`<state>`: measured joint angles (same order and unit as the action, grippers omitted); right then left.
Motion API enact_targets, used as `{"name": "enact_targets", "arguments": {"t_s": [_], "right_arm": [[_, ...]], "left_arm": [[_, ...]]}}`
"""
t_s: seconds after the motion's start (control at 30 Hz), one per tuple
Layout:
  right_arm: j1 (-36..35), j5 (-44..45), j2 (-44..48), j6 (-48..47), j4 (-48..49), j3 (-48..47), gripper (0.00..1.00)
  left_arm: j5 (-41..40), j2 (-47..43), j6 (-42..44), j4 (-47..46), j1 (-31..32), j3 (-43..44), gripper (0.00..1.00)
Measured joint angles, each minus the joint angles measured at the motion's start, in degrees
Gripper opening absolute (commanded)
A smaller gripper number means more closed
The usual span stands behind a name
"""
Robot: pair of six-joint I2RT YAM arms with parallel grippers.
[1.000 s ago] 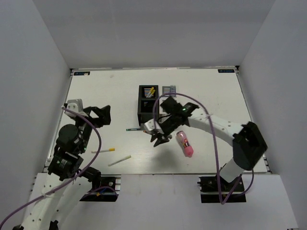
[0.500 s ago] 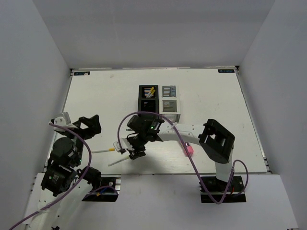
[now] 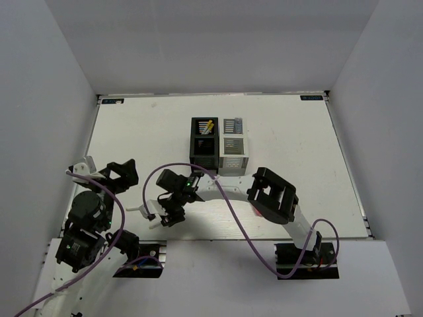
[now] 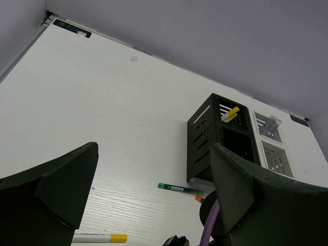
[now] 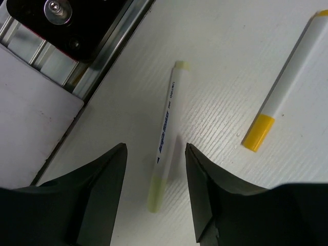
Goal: Sort the stationery into containers
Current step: Pick up the pen from the center of the board.
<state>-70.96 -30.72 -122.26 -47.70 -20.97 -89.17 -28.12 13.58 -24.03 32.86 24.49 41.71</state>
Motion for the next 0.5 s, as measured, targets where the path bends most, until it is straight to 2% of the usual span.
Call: {"name": "enact_targets", "arguments": {"t_s": [0.37, 0.43, 0.5], "right_arm": [[-0.8, 1.6, -2.3, 1.4, 0.1, -0.9, 0.53], [-1.0, 2.0, -3.0, 1.5, 0.1, -2.1, 0.52], [-1.1, 2.1, -3.7, 1.7, 0.1, -3.0, 0.46]], "left_arm": [[0.0, -0.9, 0.0, 0.1, -0.4, 0.0, 0.99], [0.0, -1.0, 0.0, 0.2, -0.4, 0.0, 0.99], [0.0, -1.0, 0.0, 0.2, -0.4, 0.0, 0.99]]}}
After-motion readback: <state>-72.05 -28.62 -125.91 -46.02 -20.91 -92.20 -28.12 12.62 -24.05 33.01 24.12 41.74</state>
